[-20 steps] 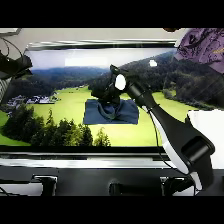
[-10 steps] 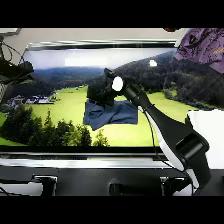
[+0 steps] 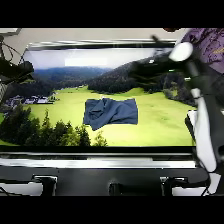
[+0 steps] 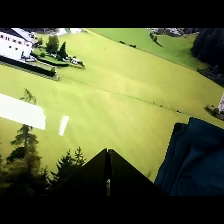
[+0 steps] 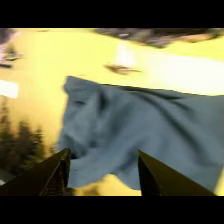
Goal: Fold the clothes and pants, and hang the long-sleeved shirts on hangers.
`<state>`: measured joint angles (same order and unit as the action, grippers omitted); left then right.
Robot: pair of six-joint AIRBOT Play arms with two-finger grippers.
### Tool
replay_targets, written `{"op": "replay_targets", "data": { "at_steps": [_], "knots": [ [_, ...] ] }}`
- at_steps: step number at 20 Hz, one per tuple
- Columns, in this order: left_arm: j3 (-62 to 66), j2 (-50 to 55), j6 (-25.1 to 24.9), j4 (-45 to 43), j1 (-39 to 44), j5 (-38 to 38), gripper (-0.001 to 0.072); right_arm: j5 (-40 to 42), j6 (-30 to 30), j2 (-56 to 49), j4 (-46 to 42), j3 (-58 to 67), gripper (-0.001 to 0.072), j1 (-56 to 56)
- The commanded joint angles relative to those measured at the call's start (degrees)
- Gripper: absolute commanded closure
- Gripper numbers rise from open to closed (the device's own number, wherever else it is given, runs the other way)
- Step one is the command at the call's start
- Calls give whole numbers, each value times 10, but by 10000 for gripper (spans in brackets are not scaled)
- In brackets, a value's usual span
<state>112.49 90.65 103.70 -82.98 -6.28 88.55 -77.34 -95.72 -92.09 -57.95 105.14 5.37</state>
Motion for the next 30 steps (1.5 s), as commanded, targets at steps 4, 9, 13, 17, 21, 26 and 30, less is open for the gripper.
{"op": "replay_targets", "data": {
  "at_steps": [4,9,13,17,21,26,30],
  "knots": [
    [0,0,0,0,0,-1,694,-21,186,11,118,-209,227,-193],
    [0,0,0,0,0,-1,693,58,299,-22,254,-395,234,-191],
    [0,0,0,0,0,-1,693,95,339,-66,289,-421,235,-154],
    [0,3,0,0,0,-1,693,149,341,-87,293,-421,288,-98],
    [0,3,0,0,0,-1,693,188,341,-89,309,-421,372,-62],
    [0,6,0,0,0,0,693,173,351,-86,344,-395,689,-56],
    [0,7,0,0,4,0,693,157,272,-71,311,-284,690,-94]
  ]
}}
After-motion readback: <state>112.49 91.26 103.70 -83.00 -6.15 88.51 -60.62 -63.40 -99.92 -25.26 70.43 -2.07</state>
